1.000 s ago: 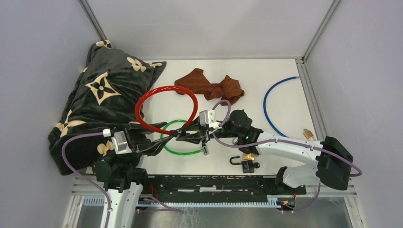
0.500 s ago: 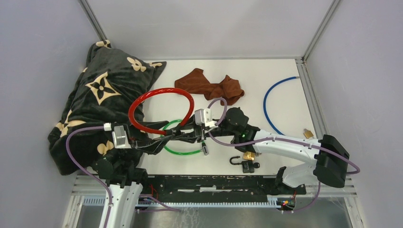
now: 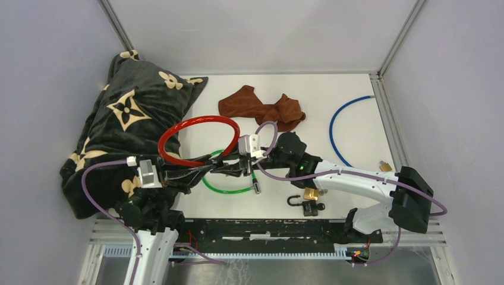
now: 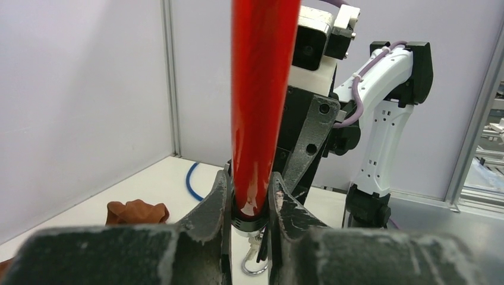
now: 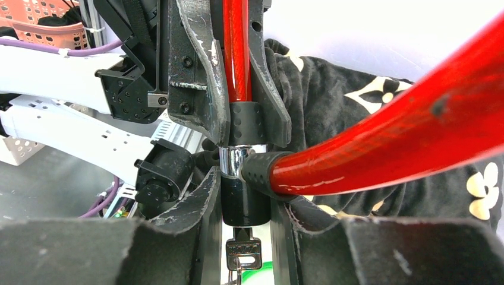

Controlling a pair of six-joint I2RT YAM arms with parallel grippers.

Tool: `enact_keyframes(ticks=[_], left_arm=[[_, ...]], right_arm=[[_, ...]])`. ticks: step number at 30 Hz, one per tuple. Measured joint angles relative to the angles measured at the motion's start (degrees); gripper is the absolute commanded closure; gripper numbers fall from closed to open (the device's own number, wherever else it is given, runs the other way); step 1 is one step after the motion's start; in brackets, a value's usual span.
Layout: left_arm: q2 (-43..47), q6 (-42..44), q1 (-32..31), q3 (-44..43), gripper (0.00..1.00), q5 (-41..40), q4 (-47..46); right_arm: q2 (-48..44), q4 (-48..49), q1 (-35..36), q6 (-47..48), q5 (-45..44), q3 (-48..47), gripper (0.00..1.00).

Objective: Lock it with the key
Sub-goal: Lock the lock.

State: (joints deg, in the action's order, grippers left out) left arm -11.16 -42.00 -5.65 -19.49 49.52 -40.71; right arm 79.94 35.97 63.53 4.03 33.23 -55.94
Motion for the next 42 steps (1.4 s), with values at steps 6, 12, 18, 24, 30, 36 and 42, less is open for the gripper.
enact_keyframes(ticks=[6,12,18,24,30,36,42], left_arm=[[1.86,0.55,-0.11,0.83,0.98,-2.27,0.04],[2.32,2.16,-0.11,0.83,0.98,-3.54,-1.84],[2.36,3.30,-0.11,0.83,0.98,-2.86,-2.75],[2.47,3.30,-0.11,0.83,0.98,-2.23,-2.71],[3.17,3.32,-0.11,1.16,0.98,-1.11,-2.36],[4.02,3.52,-0.22,1.33,0.98,-1.07,-1.66],[4.61,4.59,-0.22,2.36,0.98,-1.42,-0.96]], right_arm=[[-0.42,-0.24,0.09,1.11,0.00,0.11,0.29],[-6.05,0.83,-1.66,0.00,-0.31,3.30,0.17],[-7.76,3.87,-2.78,-5.42,-0.33,3.28,0.26],[-5.70,6.93,-2.78,-11.85,-0.09,1.49,0.52],[-4.09,9.68,-2.78,-16.79,1.18,0.00,1.00],[-4.83,8.37,-2.95,-17.59,-0.35,-0.15,1.00],[-9.60,5.35,-3.30,-15.43,-3.80,-0.15,1.00]])
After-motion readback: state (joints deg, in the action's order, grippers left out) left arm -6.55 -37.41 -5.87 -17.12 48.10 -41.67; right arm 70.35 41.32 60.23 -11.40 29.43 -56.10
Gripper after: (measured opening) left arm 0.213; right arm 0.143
